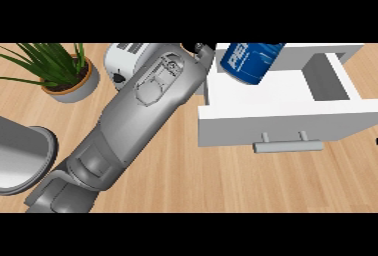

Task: Pick up the can, place it into the drawer and close the drawer

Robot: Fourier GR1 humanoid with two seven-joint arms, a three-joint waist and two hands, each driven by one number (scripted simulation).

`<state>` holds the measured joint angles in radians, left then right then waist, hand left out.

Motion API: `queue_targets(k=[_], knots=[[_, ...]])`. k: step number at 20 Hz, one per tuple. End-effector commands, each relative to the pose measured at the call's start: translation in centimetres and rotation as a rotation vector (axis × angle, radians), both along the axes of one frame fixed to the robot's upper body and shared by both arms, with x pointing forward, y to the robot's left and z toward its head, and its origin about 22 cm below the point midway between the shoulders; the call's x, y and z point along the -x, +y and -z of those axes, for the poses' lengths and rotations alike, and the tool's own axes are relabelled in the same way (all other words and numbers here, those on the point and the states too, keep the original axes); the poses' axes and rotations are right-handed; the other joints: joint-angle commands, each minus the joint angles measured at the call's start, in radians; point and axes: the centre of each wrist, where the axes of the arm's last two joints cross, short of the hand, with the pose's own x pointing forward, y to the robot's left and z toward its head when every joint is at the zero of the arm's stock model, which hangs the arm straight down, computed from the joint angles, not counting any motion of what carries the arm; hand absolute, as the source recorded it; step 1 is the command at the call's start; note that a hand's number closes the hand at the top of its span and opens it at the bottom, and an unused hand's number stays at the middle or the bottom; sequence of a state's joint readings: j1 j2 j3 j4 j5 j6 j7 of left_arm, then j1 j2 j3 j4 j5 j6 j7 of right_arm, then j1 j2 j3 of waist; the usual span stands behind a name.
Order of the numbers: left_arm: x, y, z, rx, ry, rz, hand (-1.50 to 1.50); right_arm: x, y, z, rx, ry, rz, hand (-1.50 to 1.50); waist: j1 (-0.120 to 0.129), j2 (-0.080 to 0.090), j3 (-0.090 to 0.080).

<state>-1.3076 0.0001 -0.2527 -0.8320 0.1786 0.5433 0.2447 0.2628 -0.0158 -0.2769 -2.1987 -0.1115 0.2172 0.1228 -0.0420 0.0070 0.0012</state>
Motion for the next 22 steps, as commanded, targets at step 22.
queue_targets(k=[22], knots=[[-2.2,-1.7,2.9,-0.132,-0.028,-0.085,1.50,-3.0,0.5,0.6,-0.002,-0.023,-0.022,-1.50,-0.047,0.013,0.002]])
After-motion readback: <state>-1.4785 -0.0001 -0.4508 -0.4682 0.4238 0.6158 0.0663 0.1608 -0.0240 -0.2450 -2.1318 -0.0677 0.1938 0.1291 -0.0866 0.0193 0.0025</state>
